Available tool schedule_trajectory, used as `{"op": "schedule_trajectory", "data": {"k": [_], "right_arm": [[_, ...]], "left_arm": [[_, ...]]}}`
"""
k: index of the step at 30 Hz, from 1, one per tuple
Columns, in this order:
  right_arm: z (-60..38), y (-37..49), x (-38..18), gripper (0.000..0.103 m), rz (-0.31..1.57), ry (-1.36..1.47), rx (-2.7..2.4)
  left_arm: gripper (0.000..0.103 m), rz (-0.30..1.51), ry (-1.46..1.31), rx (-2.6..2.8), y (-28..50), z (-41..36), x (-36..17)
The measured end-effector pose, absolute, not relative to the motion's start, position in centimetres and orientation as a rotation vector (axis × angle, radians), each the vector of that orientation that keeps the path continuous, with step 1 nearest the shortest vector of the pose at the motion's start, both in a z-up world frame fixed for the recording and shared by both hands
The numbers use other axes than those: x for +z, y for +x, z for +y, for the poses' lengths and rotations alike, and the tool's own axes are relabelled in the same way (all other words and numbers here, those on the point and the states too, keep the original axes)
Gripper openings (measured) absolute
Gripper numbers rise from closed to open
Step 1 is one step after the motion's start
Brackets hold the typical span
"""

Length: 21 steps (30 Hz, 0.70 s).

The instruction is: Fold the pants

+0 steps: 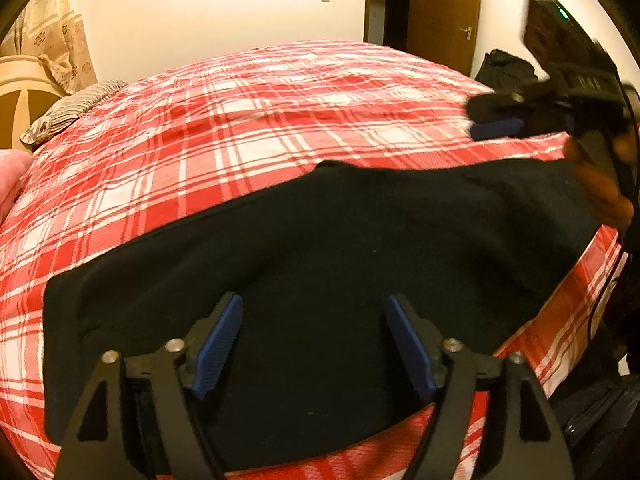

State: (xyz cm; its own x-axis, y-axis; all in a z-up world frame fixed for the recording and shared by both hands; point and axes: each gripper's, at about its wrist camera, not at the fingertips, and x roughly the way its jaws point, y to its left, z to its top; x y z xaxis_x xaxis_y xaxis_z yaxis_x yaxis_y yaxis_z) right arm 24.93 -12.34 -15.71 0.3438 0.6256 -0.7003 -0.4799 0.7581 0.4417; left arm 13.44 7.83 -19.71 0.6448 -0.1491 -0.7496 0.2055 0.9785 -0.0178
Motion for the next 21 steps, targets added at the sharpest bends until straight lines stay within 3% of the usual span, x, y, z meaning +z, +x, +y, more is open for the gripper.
{"op": "schedule_trajectory", "data": {"k": [7,10,13,21], "right_arm": [[-22.3,23.8,-16.0,0.075,0.99,0.311,0.548],[-26.4,23.0,-16.9,0.075,1.015,0.345,0.443],[-29.6,21.4,-16.7,0.075,0.992,0.376,0.415],[-42.1,17.7,-11.6,0.075,0.84,0.371,0.145]], "left_arm": [[0.083,0.85,0.12,-0.257,13.7,5.0,-19.9],[0.09,0.865,0.155,-0.251,14.1,3.9,-20.6],[0.091,0.874,0.158,-0.265,14.5,2.9,-20.4],[0.091,0.884,0.21,-0.288,14.7,0.9,-20.2]]}}
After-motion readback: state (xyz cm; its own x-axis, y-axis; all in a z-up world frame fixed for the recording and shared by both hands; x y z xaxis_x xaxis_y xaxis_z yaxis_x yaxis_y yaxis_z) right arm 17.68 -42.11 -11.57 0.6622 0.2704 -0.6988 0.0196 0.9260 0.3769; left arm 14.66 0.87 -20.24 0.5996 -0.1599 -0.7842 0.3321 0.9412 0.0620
